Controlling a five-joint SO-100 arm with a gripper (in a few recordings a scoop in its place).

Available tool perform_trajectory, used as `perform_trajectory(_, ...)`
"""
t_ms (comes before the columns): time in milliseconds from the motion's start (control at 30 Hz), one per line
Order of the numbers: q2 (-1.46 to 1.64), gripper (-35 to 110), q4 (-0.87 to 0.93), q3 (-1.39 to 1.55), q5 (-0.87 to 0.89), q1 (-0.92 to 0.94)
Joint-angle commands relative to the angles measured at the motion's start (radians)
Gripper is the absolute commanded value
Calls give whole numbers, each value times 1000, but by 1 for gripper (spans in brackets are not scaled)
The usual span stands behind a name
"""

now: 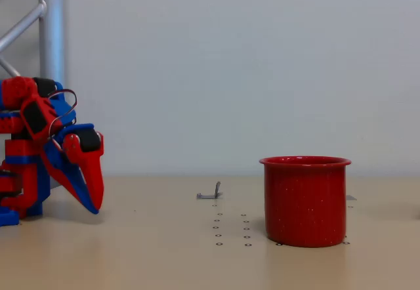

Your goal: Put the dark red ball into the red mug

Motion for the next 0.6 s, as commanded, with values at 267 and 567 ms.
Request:
perform_trajectory(267, 227, -2, 112, 64, 11, -8)
perform_trajectory(567, 227, -2, 110, 64, 28, 2)
